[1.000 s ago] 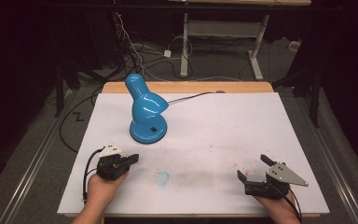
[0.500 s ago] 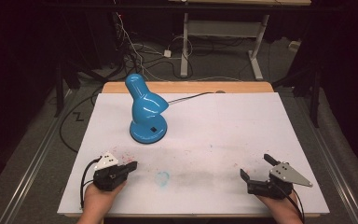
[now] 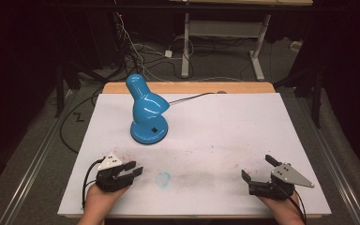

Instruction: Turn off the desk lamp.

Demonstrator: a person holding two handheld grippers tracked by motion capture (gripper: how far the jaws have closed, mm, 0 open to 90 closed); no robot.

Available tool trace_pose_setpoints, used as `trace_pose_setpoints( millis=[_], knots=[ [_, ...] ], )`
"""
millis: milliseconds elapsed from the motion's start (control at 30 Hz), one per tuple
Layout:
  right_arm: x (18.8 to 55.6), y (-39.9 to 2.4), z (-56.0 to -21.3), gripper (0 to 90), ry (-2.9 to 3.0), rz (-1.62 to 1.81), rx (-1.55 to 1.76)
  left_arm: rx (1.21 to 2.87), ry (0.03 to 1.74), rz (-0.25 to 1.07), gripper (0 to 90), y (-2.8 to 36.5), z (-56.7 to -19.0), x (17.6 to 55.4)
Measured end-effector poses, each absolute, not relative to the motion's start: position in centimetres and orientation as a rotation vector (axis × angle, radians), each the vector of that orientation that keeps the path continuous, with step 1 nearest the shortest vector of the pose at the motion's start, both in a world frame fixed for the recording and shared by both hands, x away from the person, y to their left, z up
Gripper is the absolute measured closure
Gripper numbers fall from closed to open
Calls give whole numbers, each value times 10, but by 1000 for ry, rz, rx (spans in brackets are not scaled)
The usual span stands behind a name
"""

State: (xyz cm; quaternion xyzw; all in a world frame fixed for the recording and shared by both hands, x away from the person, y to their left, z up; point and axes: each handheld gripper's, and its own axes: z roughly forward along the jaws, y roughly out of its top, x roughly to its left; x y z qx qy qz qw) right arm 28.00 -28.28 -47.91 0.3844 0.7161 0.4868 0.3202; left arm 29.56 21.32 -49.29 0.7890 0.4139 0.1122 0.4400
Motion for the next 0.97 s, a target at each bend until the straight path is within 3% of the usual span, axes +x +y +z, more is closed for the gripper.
trace_pose_setpoints(
  millis=[167,400,967],
  knots=[
    [280,-282,-479,2,1885,1279,1007,1967,1016,268,253,213,-494,296],
    [280,-282,-480,2,1887,1277,1008,1944,976,314,15,214,-487,294],
    [281,-282,-482,1,1888,1275,1021,1904,950,336,0,217,-484,294]
  ],
)
